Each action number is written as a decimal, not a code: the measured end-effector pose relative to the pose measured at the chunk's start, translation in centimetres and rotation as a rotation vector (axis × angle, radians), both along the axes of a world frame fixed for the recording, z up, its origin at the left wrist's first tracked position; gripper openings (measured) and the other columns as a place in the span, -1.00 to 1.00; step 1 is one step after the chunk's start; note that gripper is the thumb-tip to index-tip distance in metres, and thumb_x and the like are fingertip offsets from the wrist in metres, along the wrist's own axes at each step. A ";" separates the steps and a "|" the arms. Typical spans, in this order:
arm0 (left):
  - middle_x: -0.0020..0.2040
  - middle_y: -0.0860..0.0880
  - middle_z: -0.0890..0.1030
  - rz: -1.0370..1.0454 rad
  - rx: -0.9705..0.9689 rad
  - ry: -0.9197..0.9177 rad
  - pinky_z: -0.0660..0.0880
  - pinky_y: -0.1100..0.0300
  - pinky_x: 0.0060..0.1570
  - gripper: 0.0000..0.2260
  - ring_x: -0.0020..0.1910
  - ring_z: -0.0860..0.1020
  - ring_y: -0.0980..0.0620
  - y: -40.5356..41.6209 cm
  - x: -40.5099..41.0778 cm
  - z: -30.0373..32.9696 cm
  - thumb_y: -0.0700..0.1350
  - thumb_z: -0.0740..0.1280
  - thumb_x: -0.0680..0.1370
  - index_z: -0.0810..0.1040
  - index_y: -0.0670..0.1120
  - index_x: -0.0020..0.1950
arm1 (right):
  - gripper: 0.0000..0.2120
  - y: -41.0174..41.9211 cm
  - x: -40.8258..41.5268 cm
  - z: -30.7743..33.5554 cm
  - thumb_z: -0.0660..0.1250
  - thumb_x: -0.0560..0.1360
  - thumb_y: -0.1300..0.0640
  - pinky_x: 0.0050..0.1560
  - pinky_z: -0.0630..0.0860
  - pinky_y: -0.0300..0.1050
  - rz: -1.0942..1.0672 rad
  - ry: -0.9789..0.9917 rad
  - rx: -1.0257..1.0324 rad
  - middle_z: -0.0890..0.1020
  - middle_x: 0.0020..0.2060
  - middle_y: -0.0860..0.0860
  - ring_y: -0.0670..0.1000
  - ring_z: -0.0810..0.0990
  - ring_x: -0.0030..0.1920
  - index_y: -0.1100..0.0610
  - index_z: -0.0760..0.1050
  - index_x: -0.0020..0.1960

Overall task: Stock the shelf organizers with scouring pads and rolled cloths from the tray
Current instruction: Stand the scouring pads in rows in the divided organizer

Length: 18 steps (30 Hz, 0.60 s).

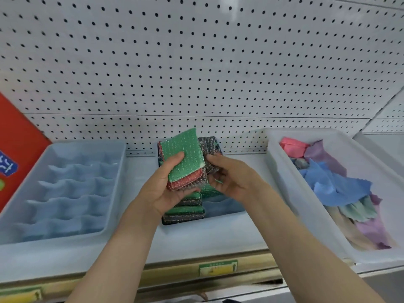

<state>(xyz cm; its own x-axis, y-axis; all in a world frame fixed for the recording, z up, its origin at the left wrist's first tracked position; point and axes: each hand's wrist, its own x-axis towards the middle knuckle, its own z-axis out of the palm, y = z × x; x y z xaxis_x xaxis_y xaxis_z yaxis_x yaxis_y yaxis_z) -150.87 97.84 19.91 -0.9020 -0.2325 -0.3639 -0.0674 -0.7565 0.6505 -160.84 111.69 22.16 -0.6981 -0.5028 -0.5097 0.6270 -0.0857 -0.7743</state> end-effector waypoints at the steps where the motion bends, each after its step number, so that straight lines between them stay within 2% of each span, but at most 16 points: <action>1: 0.15 -0.20 0.66 -0.005 0.022 0.018 0.62 -0.16 0.03 -0.54 0.08 0.66 -0.19 -0.1 0.1 0.0 -0.05 0.46 0.43 0.53 -0.13 0.30 | -0.68 0.0 -0.2 -0.2 0.51 0.43 0.23 -0.37 0.56 -0.22 0.002 -0.054 -0.027 0.57 -0.08 0.12 0.00 0.51 -0.24 0.19 0.54 0.14; 3: 0.16 -0.21 0.66 -0.015 0.058 0.048 0.65 -0.11 -0.06 -0.59 0.05 0.67 -0.20 0.0 0.1 -0.1 -0.08 0.41 0.47 0.53 -0.14 0.30 | -0.80 0.2 -0.5 -0.6 0.48 0.46 0.20 -0.37 0.56 -0.22 0.021 -0.085 -0.027 0.59 -0.17 0.09 -0.01 0.53 -0.29 0.15 0.54 0.04; 7: 0.16 -0.22 0.65 0.016 0.069 -0.019 0.65 -0.17 -0.11 -0.50 0.05 0.66 -0.22 -0.1 0.1 -0.5 -0.14 0.46 0.42 0.49 -0.15 0.35 | -0.84 1.1 -1.6 -1.6 0.44 0.49 0.20 -0.35 0.56 -0.18 0.015 0.020 0.045 0.63 -0.14 0.11 0.02 0.56 -0.20 0.19 0.57 0.06; 10: 0.15 -0.23 0.66 0.105 0.098 -0.037 0.64 -0.22 -0.16 -0.54 0.08 0.65 -0.26 -0.9 0.3 -0.9 -0.18 0.47 0.43 0.49 -0.15 0.31 | -0.89 2.9 -2.7 -2.3 0.43 0.51 0.24 -0.26 0.53 -0.18 -0.055 0.328 0.222 0.66 -0.26 0.00 -0.04 0.56 -0.27 0.19 0.63 0.03; 12: 0.13 -0.23 0.67 0.196 0.122 -0.025 0.64 -0.19 -0.17 -0.58 0.09 0.65 -0.25 -1.7 0.4 -1.1 -0.17 0.47 0.44 0.50 -0.14 0.28 | -0.91 4.4 -3.3 -2.9 0.44 0.49 0.25 -0.23 0.51 -0.21 0.008 0.535 0.323 0.67 -0.33 -0.07 -0.12 0.57 -0.33 0.16 0.65 0.00; 15: 0.15 -0.19 0.67 0.270 0.104 -0.059 0.62 -0.20 -0.03 -0.56 0.10 0.66 -0.19 -1.8 0.2 -1.3 -0.12 0.50 0.41 0.53 -0.09 0.27 | -0.82 5.7 -3.3 -3.8 0.50 0.45 0.20 -0.18 0.48 -0.30 0.183 0.805 0.487 0.69 -0.25 -0.09 -0.20 0.57 -0.31 0.12 0.68 0.06; 18: 0.12 -0.21 0.68 0.272 0.108 -0.078 0.59 -0.24 0.00 -0.65 0.09 0.66 -0.21 -0.4 -0.2 -1.2 -0.15 0.47 0.45 0.54 -0.10 0.21 | -0.77 5.5 -3.4 -4.9 0.46 0.49 0.14 -0.02 0.42 -0.37 0.408 1.171 0.777 0.68 -0.04 -0.07 -0.11 0.59 -0.08 0.06 0.67 0.14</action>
